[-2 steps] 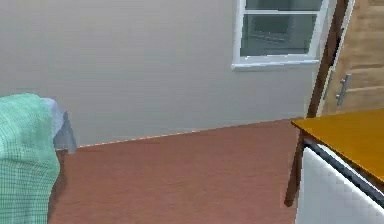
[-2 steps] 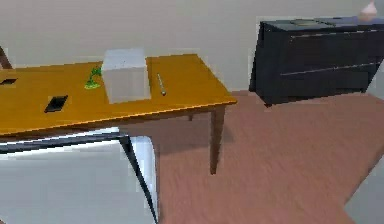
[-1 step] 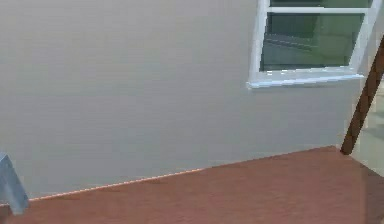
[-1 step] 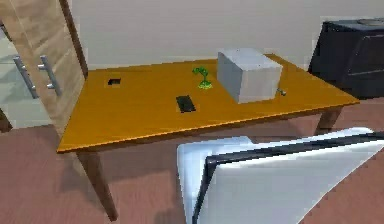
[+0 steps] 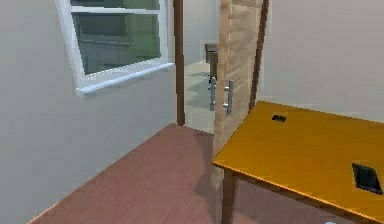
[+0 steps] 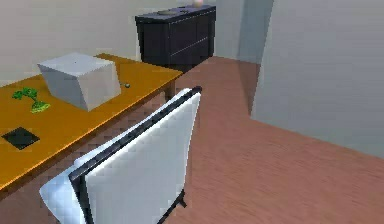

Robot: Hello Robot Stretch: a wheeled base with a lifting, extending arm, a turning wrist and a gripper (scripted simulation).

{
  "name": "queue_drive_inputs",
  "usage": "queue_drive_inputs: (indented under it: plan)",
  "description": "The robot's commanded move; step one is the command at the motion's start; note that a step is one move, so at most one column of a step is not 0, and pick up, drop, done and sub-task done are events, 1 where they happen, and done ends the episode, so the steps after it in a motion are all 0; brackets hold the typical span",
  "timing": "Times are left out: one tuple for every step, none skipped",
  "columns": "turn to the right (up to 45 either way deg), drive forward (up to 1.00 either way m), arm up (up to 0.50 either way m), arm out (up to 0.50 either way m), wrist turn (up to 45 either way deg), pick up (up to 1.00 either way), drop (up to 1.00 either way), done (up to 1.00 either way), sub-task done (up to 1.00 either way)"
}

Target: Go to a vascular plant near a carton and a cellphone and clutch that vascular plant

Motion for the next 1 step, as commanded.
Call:
queue_drive_inputs:
  plan:
    - [9.0,0.0,0.0,0.0,0.0,0.0,0.0,0.0,0.0]
